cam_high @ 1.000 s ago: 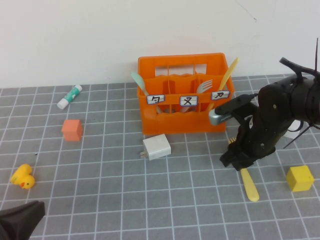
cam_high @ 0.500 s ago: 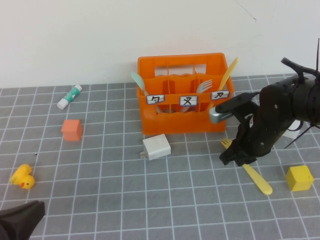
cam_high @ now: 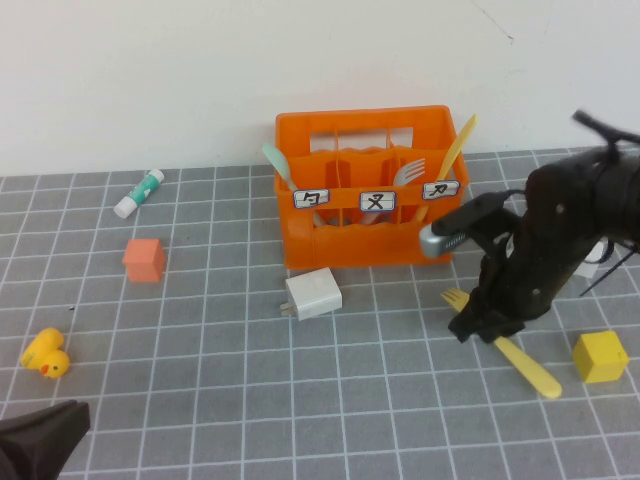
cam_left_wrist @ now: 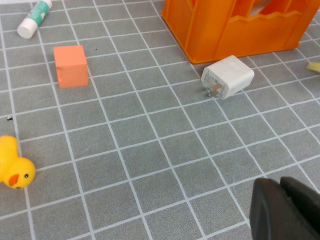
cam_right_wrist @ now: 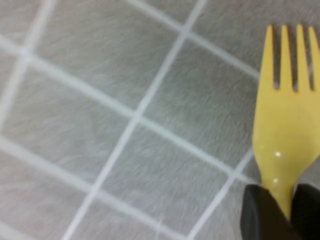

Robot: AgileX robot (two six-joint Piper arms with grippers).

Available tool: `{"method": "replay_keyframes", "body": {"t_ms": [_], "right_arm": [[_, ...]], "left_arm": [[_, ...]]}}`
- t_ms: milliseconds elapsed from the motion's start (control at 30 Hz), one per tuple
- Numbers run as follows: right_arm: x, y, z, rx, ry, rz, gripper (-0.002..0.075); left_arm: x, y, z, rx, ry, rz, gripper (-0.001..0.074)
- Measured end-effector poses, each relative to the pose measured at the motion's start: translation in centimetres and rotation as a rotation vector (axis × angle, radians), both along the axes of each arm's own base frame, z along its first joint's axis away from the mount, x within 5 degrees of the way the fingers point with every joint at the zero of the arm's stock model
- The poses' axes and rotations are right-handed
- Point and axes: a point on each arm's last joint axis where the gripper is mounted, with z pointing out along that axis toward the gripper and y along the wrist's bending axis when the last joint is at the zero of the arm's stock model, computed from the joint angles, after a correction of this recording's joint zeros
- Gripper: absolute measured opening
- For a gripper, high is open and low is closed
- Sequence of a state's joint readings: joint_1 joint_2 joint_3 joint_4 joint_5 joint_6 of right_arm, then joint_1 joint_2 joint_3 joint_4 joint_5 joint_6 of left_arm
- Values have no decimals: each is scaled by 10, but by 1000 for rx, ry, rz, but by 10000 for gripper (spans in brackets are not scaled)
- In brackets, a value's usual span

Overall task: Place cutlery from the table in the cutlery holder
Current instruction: Pick up the fork, then place the fork on the box

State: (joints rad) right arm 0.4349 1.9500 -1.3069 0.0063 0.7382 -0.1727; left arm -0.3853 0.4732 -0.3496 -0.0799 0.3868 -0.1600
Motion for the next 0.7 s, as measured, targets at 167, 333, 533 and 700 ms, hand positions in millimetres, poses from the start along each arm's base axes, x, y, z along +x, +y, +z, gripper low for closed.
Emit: {"method": "replay_keyframes", "body": {"t_ms": [167,333,533,700], "right_arm": [[-13,-1,46,72,-57,50,104],[-31,1,87,181,-107,121,104],[-49,16,141,481,-281,265,104],[-44,29,170,720,-509,305,104]], "left_arm": [[0,0,0,0,0,0,-1],[0,0,0,6,-2,-3,-1],[0,0,0,9,-4,-5,-1],[0,0,0,16,-7,-8,-1]]}}
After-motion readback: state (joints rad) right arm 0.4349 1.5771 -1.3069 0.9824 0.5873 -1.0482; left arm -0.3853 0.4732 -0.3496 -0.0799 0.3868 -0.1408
